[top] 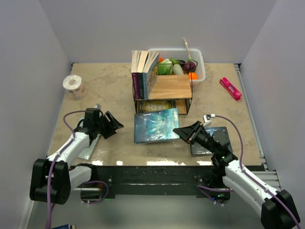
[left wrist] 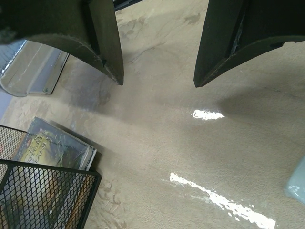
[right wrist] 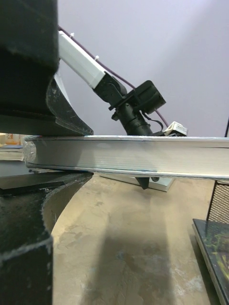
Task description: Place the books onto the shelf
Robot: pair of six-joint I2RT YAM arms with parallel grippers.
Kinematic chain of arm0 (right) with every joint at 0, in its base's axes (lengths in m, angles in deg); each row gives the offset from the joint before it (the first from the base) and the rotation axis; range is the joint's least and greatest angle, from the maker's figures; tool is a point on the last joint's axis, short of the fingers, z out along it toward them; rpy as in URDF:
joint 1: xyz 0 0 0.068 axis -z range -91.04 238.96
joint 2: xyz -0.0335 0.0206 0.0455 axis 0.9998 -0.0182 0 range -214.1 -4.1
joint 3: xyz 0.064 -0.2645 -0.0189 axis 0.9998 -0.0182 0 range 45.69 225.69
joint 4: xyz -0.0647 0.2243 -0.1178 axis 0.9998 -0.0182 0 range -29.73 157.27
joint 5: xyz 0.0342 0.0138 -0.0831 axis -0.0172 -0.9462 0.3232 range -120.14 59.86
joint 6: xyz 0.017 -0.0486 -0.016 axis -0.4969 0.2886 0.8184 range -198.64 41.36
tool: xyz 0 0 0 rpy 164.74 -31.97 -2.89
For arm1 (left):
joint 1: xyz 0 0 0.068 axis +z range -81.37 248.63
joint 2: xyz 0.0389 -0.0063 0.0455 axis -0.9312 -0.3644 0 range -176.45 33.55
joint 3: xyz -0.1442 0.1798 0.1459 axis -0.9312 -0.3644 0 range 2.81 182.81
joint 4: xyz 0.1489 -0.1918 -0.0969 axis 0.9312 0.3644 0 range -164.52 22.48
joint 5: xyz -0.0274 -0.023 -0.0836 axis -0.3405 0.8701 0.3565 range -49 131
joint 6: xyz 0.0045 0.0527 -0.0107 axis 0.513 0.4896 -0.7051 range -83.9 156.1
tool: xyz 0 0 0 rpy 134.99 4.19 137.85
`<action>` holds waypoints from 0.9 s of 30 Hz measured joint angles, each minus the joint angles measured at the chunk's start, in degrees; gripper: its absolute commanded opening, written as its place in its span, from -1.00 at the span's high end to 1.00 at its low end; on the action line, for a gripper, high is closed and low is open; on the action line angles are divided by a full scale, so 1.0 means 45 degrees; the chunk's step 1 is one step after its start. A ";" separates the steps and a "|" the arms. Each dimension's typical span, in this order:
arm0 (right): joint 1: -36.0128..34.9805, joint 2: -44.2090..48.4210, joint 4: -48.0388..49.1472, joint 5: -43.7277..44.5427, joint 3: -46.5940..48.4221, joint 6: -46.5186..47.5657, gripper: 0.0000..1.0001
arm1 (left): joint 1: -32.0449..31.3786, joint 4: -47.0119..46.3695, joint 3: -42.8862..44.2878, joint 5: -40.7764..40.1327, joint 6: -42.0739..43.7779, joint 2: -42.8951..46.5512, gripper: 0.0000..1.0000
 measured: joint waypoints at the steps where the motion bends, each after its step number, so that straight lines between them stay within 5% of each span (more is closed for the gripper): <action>1: 0.0092 0.0151 -0.0175 0.0000 0.0000 0.0010 1.00 | 0.0000 0.0000 0.0005 0.0000 0.0005 -0.0010 -0.30; 8: 0.1263 0.0228 -0.0427 0.0262 -0.0019 0.0010 1.00 | 0.0083 -0.0015 0.0097 0.0029 0.0015 -0.0019 -0.30; 27: 0.1768 -0.5168 0.2832 0.0423 0.0505 0.0078 1.00 | 0.0083 -0.0510 0.0238 0.0437 0.0107 -0.0758 -0.29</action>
